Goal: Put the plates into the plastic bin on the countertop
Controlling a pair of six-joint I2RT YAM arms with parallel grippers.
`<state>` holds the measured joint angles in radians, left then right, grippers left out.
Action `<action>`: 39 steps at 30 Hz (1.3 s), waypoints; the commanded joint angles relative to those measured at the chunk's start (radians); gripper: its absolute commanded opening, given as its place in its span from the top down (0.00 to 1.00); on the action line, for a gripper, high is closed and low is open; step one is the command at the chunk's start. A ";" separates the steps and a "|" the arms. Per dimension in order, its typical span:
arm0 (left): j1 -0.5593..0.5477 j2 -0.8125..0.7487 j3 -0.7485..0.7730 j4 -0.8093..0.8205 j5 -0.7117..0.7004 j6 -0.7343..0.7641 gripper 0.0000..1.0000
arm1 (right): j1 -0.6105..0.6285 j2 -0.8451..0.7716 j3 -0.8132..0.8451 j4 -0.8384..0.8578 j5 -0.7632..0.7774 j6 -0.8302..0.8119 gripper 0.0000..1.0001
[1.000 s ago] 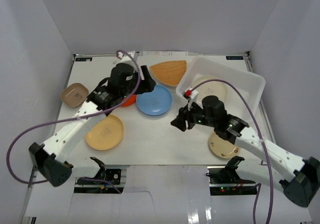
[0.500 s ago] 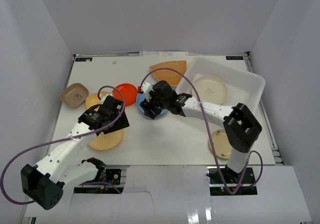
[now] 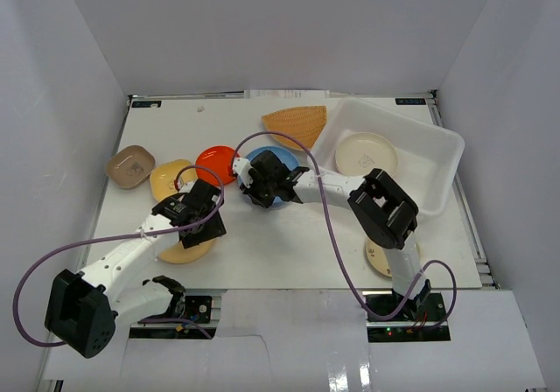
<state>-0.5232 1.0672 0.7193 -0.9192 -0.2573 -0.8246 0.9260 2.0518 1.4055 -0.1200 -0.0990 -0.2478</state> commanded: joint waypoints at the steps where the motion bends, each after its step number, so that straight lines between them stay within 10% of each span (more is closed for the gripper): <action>1: 0.009 0.002 0.000 0.045 -0.054 -0.025 0.26 | 0.011 -0.042 -0.040 0.104 0.015 0.019 0.88; 16: 0.019 0.137 -0.009 0.132 -0.112 -0.008 0.27 | 0.048 -0.725 -0.269 0.299 -0.002 0.180 0.92; 22: 0.020 0.198 -0.009 0.163 -0.126 -0.002 0.32 | -0.059 -0.838 -0.240 0.241 0.220 0.082 0.92; 26: 0.020 0.235 -0.015 0.189 -0.079 0.018 0.42 | -0.203 -0.823 -0.284 0.160 0.500 -0.001 0.92; 30: 0.020 0.280 -0.015 0.201 -0.050 0.042 0.56 | -0.441 -0.796 -0.387 0.157 0.472 0.065 0.92; 34: 0.020 0.293 -0.015 0.214 0.001 0.065 1.00 | -0.498 -0.693 -0.402 0.157 0.432 0.126 0.92; 39: 0.008 0.205 -0.008 0.212 0.053 0.088 1.00 | -0.521 -0.552 -0.419 0.200 0.371 0.189 0.92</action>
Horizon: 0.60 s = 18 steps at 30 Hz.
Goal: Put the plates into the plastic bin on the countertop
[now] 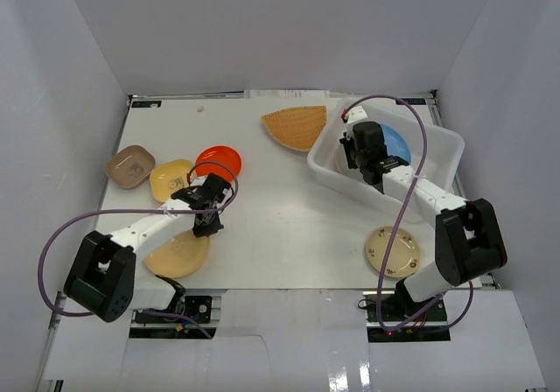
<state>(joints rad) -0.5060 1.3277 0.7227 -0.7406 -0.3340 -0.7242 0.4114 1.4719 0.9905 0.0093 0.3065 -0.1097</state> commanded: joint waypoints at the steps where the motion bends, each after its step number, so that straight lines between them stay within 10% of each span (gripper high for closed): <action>1: -0.012 -0.083 -0.006 0.030 0.136 -0.009 1.00 | -0.008 0.034 -0.003 0.075 -0.049 0.064 0.91; 8: -0.104 -0.252 0.184 0.003 0.174 -0.029 1.00 | -0.013 -0.070 0.040 0.084 -0.149 0.153 0.36; 12: -0.234 -0.135 0.418 0.021 0.142 -0.011 1.00 | -0.016 -0.221 0.056 0.032 -0.133 0.215 0.29; 15: -0.307 0.015 0.597 0.052 0.102 0.028 1.00 | -0.020 -0.377 0.005 0.017 -0.072 0.304 0.42; 18: -0.368 0.134 0.737 0.102 0.066 0.092 1.00 | -0.023 -0.568 -0.070 0.017 -0.026 0.407 0.92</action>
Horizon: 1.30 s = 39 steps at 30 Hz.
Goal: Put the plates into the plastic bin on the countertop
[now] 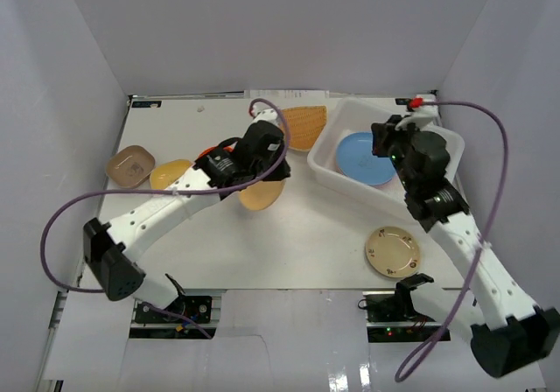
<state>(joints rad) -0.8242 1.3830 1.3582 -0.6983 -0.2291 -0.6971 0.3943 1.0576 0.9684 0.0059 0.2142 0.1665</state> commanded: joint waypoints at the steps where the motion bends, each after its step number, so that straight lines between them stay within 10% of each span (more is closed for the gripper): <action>1: -0.061 0.161 0.204 0.071 -0.045 0.094 1.00 | -0.008 -0.203 -0.068 0.023 0.067 0.172 0.92; 14: -0.148 0.876 1.121 0.203 0.051 0.315 1.00 | -0.008 -0.646 -0.198 -0.130 -0.067 0.274 0.92; 26: -0.158 1.077 1.128 0.416 0.228 0.317 1.00 | -0.008 -0.754 -0.243 -0.222 -0.067 0.304 0.92; 32: -0.158 1.026 1.099 0.431 0.248 0.343 0.14 | -0.008 -0.769 -0.250 -0.228 -0.053 0.300 0.92; 39: -0.153 0.809 1.026 0.474 0.153 0.413 0.05 | -0.008 -0.754 -0.293 -0.260 -0.124 0.275 0.92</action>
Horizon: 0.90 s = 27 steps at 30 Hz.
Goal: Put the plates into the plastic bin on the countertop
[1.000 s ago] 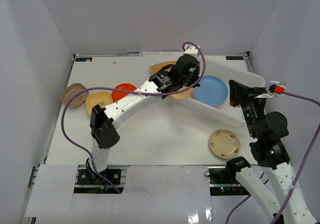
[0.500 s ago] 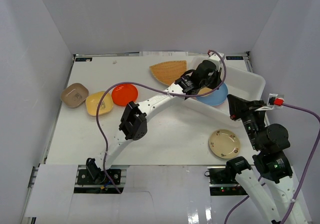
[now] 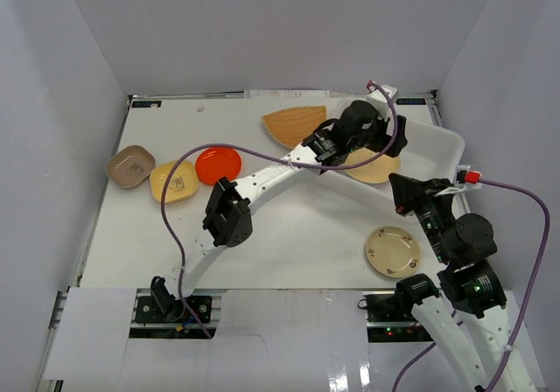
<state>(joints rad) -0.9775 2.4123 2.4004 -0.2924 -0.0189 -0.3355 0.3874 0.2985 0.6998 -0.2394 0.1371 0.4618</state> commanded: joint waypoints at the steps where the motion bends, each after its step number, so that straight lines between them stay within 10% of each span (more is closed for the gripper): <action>1: 0.009 -0.255 -0.042 0.064 -0.081 0.059 0.05 | -0.001 0.026 -0.045 -0.018 -0.088 -0.026 0.92; 8: 0.170 -0.701 -0.649 -0.004 -0.194 -0.098 0.04 | 0.005 0.238 -0.082 0.038 -0.376 -0.078 0.92; 15: 0.352 -1.258 -1.430 -0.056 -0.107 -0.293 0.02 | 0.199 0.551 0.122 0.020 -0.303 -0.265 0.88; 27: 0.365 -1.739 -1.629 -0.385 -0.226 -0.304 0.02 | 0.426 1.351 0.719 -0.113 0.056 -0.768 0.31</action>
<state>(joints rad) -0.6163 0.7200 0.7902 -0.5793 -0.1921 -0.6292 0.8120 1.5070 1.3029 -0.2909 0.0540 -0.1047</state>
